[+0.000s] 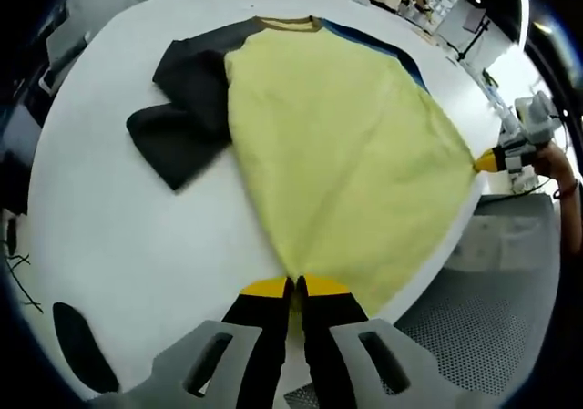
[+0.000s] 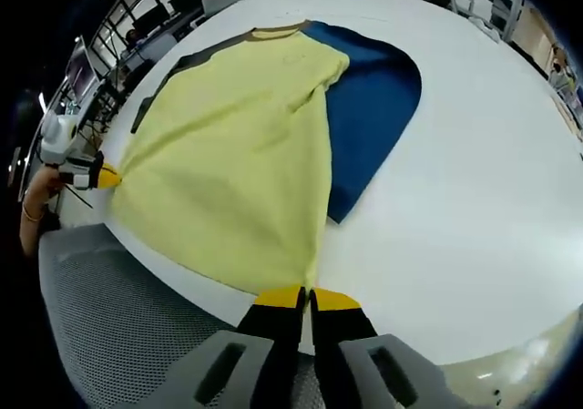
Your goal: Fold the garment on the visible template until the final outline fits inside the template.
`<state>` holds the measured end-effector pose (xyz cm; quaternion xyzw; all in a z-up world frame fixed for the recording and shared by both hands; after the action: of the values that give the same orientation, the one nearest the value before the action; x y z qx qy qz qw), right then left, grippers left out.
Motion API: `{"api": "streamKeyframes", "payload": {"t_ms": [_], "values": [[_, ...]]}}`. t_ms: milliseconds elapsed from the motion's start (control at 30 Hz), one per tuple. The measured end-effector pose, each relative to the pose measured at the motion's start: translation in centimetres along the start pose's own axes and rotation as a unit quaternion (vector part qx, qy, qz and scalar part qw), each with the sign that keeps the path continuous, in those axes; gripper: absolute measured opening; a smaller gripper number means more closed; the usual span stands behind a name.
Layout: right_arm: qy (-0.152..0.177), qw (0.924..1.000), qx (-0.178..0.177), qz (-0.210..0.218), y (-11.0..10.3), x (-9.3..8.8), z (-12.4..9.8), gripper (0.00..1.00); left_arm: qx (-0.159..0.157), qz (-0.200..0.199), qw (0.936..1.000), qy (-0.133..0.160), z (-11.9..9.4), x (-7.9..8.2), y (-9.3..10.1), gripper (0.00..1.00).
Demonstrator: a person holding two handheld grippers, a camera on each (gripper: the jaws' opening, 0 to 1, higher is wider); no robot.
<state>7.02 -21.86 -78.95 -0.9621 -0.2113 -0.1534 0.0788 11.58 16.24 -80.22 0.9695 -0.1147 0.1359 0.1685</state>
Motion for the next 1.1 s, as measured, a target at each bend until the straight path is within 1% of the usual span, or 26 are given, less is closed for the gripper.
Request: {"api": "streamKeyframes", "payload": {"t_ms": [67, 100, 167, 233, 267, 300, 333, 367, 400, 433, 467, 500, 567, 600, 633, 700, 800, 833, 867, 933, 1100], "values": [[0.003, 1.0, 0.001, 0.0, 0.0, 0.0, -0.3, 0.0, 0.0, 0.007, 1.0, 0.003, -0.1, 0.1, -0.1, 0.09], [0.009, 1.0, 0.001, 0.001, 0.0, 0.1, -0.6, 0.03, 0.005, 0.011, 0.9999, 0.002, -0.2, 0.0, -0.1, 0.11], [0.019, 0.9998, -0.001, 0.004, 0.2, 0.4, -1.0, 0.1, 0.016, 0.019, 0.9997, 0.004, -0.4, 0.0, -0.2, 0.19], [0.023, 0.9997, -0.008, -0.004, 0.5, 0.7, -1.4, 0.15, 0.025, 0.024, 0.9993, 0.015, -0.9, 0.2, -0.4, 0.24], [0.03, 0.9994, -0.018, -0.007, 0.8, 0.9, -1.6, 0.17, 0.021, 0.029, 0.9991, 0.024, -1.3, 0.4, -0.3, 0.25], [0.04, 0.9989, -0.023, -0.01, 1.0, 1.2, -1.8, 0.19, 0.016, 0.026, 0.9989, 0.034, -1.5, 0.6, -0.3, 0.26], [0.047, 0.9986, -0.024, -0.001, 1.2, 1.4, -1.9, 0.21, 0.013, 0.022, 0.9988, 0.042, -1.7, 0.9, -0.3, 0.3], [0.053, 0.9983, -0.025, 0.004, 1.2, 1.5, -1.9, 0.25, 0.011, 0.021, 0.9987, 0.045, -1.8, 1.0, -0.3, 0.33], [0.074, 0.9967, -0.029, 0.02, 1.4, 1.9, -1.9, 0.29, 0.01, 0.021, 0.9975, 0.067, -2.1, 1.5, -0.3, 0.35], [0.079, 0.9964, -0.026, 0.019, 1.5, 2.1, -2.0, 0.34, 0.012, 0.026, 0.9964, 0.08, -2.3, 1.9, -0.4, 0.37], [0.084, 0.9957, -0.03, 0.025, 1.7, 2.2, -2.1, 0.42, 0.014, 0.026, 0.9963, 0.081, -2.4, 1.9, -0.4, 0.38], [0.092, 0.9947, -0.037, 0.026, 1.8, 2.5, -2.1, 0.47, 0.019, 0.021, 0.9955, 0.09, -2.6, 2.1, -0.4, 0.4], [0.11, 0.9927, -0.045, 0.022, 2.0, 3.0, -2.1, 0.58, 0.023, 0.021, 0.995, 0.095, -2.6, 2.3, -0.5, 0.47], [0.113, 0.9923, -0.045, 0.023, 2.0, 3.1, -2.1, 0.6, 0.025, 0.022, 0.9944, 0.1, -2.6, 2.4, -0.6, 0.51], [0.124, 0.9908, -0.047, 0.027, 2.1, 3.4, -2.2, 0.63, 0.029, 0.022, 0.9933, 0.11, -2.6, 2.6, -0.6, 0.56], [0.135, 0.9895, -0.044, 0.024, 2.1, 3.8, -2.2, 0.68, 0.033, 0.019, 0.9921, 0.119, -2.6, 2.9, -0.8, 0.62], [0.144, 0.9885, -0.041, 0.02, 2.2, 4.4, -2.0, 0.73, 0.038, 0.013, 0.9904, 0.132, -2.5, 3.2, -1.2, 0.7], [0.148, 0.988, -0.042, 0.014, 2.2, 4.5, -2.0, 0.75, 0.039, 0.014, 0.9902, 0.133, -2.5, 3.3, -1.2, 0.72], [0.162, 0.9857, -0.045, -0.011, 2.2, 5.0, -1.9, 0.77, 0.04, 0.016, 0.9897, 0.137, -2.6, 3.4, -1.3, 0.73], [0.162, 0.9856, -0.045, -0.015, 2.0, 5.2, -1.8, 0.82, 0.044, 0.013, 0.9886, 0.143, -2.6, 3.5, -1.5, 0.74], [0.165, 0.9855, -0.038, -0.011, 2.2, 5.6, -1.0, 0.82, 0.045, 0.009, 0.9868, 0.156, -2.6, 4.2, -2.1, 0.75]]}}
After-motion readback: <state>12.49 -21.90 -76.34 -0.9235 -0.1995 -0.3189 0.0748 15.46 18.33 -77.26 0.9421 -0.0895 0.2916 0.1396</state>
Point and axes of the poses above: the point that each gripper's makers call its tool centre point, and the gripper's own axes: z roughly forward along the fingers, y roughly to its right, x roughly out of its top, the point moved 7 cm from there along -z, roughly backward along the fingers, and after that the axes turned 12 degrees about -z, right-handed, at the moved point
